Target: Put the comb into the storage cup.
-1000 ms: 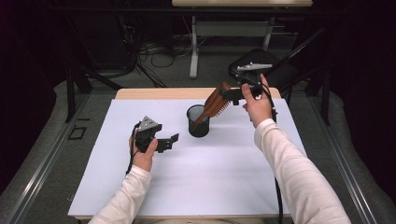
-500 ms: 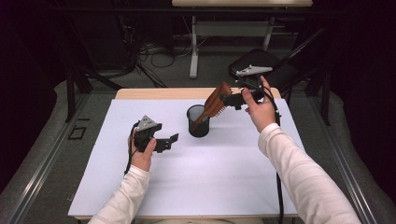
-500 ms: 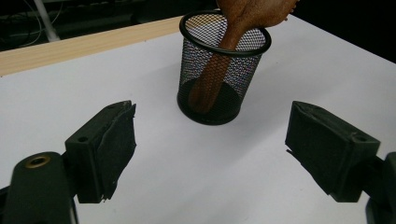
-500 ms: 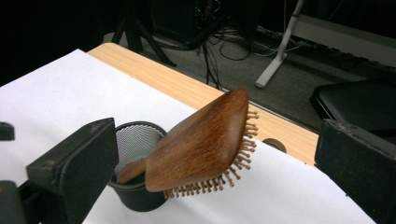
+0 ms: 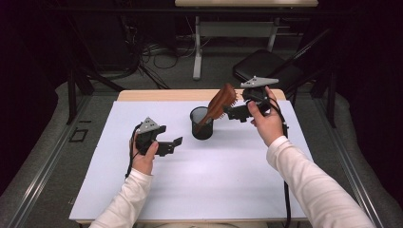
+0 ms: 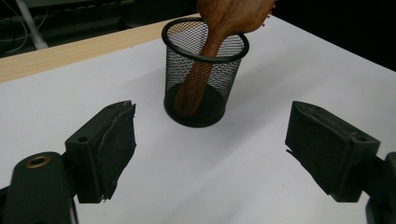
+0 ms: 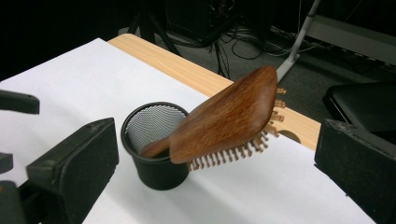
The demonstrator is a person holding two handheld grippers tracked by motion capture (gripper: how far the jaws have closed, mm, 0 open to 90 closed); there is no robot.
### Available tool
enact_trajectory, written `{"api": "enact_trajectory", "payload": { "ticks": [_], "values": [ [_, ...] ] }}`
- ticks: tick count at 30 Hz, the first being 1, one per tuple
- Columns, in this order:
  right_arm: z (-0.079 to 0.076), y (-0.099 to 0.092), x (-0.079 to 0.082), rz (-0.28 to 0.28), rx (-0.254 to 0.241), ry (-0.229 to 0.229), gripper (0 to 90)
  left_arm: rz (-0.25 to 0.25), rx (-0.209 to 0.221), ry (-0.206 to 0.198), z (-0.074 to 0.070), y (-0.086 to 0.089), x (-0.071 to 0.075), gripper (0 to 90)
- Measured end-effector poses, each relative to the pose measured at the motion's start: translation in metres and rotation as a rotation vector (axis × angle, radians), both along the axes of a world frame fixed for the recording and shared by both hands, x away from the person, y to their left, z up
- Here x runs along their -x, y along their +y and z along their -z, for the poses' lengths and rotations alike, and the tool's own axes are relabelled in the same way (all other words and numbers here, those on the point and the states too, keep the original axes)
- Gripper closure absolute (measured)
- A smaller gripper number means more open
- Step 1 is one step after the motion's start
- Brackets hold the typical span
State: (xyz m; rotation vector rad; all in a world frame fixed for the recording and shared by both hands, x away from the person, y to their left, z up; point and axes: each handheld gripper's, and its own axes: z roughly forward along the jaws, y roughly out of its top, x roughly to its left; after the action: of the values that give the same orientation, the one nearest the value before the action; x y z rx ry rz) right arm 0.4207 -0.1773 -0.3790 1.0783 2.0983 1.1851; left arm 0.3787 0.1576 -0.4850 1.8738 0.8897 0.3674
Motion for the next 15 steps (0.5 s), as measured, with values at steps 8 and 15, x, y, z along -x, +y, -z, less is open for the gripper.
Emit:
{"api": "enact_trajectory", "payload": {
  "ticks": [8, 15],
  "values": [
    [0.007, -0.002, 0.025, -0.029, -0.004, -0.002, 0.0, 0.043, 0.003, 0.000, -0.010, -0.003, 0.005, 15.8],
    [0.015, -0.005, 0.044, -0.055, -0.003, -0.005, 0.0, 0.060, 0.006, 0.006, -0.015, -0.003, 0.008, 15.8]
  ]
}}
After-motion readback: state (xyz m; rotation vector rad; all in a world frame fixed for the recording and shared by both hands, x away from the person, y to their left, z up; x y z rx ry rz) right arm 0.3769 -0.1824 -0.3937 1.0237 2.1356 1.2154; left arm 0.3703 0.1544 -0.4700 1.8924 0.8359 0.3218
